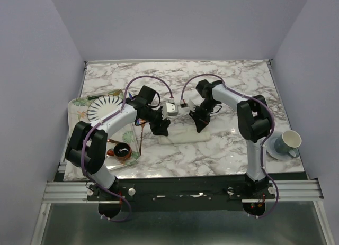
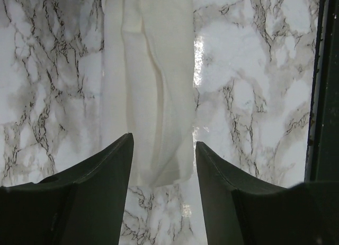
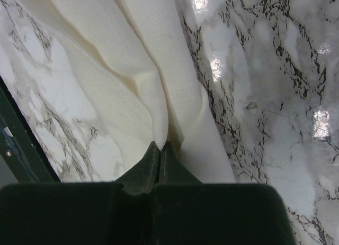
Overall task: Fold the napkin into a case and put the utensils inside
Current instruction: Fold the 2/3-rectangle-folded napkin at the center of the board.
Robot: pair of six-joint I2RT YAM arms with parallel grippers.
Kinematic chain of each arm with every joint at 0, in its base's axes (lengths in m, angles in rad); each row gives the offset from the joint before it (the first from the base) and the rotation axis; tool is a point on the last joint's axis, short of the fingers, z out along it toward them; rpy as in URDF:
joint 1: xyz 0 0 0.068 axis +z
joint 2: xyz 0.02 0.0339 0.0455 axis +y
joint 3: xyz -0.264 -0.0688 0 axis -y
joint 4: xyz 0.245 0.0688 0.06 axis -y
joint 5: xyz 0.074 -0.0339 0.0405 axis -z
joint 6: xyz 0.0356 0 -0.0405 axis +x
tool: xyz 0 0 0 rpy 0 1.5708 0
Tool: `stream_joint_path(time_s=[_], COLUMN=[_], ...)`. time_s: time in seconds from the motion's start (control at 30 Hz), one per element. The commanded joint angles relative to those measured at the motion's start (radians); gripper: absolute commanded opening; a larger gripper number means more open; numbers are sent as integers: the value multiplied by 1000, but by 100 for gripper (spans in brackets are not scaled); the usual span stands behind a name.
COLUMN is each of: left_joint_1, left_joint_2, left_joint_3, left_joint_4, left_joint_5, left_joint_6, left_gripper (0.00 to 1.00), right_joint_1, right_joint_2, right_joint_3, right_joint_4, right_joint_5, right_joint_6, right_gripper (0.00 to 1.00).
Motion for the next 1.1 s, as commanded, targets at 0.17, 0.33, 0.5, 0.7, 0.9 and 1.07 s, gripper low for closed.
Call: stream_joint_path(time_s=[0.17,0.33,0.5,0.7,0.9,1.07], left_joint_1=[-18,-15,0,-3,-44,-44], left_joint_2=[124,208,273,316,269,192], left_joint_3=[100,145,179,184,92,41], left_joint_4=[-56,-94,-102,-188,-191,-180], left_joint_5=[-110,-147,-192,-163,-95,-28], left_joint_6=[-64,-104,-167,-166,-236,-285], left_gripper=[60,43,17,1,0,0], right_joint_1=[-10,-20,-25,-24,-21,-21], right_joint_2=[83,111,120,110,51,-10], right_joint_3=[67,82,73,38,-66,-126], right_joint_4=[-54,-60,-60,-78,-72,-66], right_joint_5=[-34,-29,-23,-66,-126,-135], right_joint_6=[49,51,46,52,66,58], right_gripper=[1,1,1,1,1,1])
